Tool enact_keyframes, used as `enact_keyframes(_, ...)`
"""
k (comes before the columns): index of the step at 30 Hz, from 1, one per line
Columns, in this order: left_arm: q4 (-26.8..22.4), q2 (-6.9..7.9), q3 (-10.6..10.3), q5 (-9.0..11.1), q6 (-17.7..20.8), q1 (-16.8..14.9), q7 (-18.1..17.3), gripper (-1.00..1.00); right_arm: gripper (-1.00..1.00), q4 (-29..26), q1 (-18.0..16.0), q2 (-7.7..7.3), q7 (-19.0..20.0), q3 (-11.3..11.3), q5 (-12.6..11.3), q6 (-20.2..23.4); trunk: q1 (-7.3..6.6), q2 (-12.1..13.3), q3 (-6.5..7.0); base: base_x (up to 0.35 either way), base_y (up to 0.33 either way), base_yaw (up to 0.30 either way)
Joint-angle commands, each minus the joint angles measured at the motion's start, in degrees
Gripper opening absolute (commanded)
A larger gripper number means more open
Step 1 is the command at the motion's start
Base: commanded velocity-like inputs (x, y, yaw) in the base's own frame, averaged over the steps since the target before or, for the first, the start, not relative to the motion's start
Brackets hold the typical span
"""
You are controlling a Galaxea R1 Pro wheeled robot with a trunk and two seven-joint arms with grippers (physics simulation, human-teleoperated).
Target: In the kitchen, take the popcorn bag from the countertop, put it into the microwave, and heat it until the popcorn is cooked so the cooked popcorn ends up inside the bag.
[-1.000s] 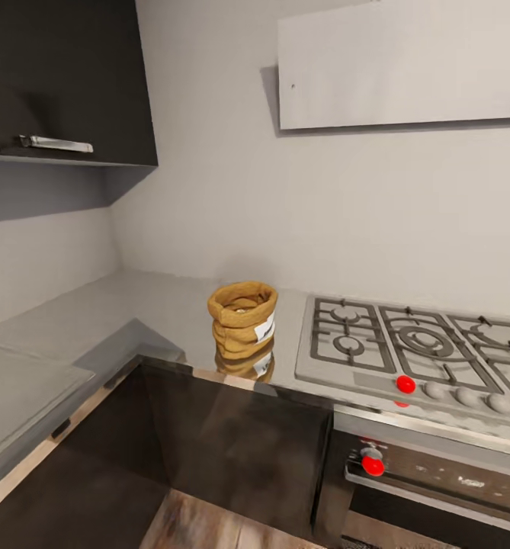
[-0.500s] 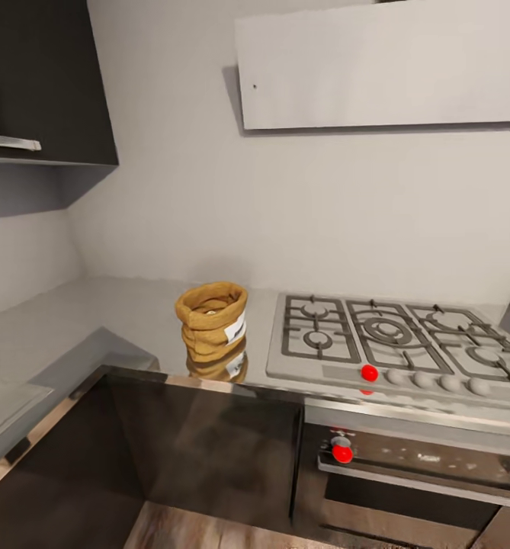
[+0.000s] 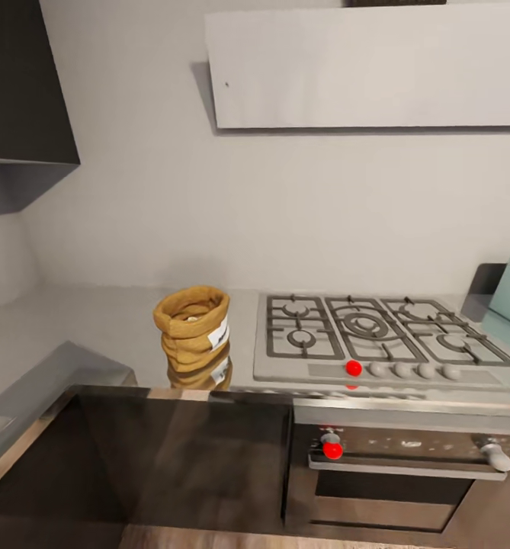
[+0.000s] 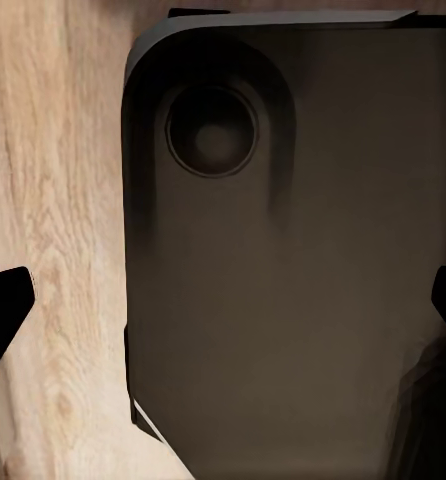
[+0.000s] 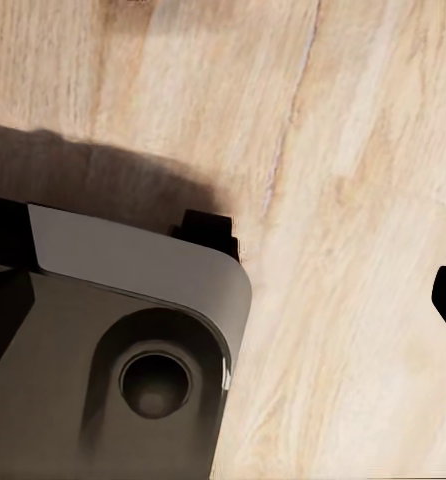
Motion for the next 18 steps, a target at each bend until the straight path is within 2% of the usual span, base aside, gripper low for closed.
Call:
enact_keyframes(1, 0.01, 0.0, 0.06, 0.15, -0.15, -0.01, -0.01, 1.0, 1.0, 0.18, -0.09, -0.04, 0.09, -0.37, 0.44, -0.3, 0.0, -0.03, -0.05, 0.071, 0.147, -0.245)
enact_keyframes(9, 0.01, 0.06, 0.06, 0.15, -0.16, -0.01, -0.01, 1.0, 1.0, 0.18, -0.09, -0.1, 0.08, -0.39, 0.44, -0.32, 0.0, -0.03, -0.05, 0.053, 0.144, -0.225)
enact_keyframes(18, 0.01, 0.08, 0.06, 0.15, -0.16, -0.01, -0.01, 1.0, 1.0, 0.18, -0.08, -0.23, 0.12, -0.42, 0.45, -0.36, 0.0, -0.03, -0.05, 0.002, 0.144, -0.019)
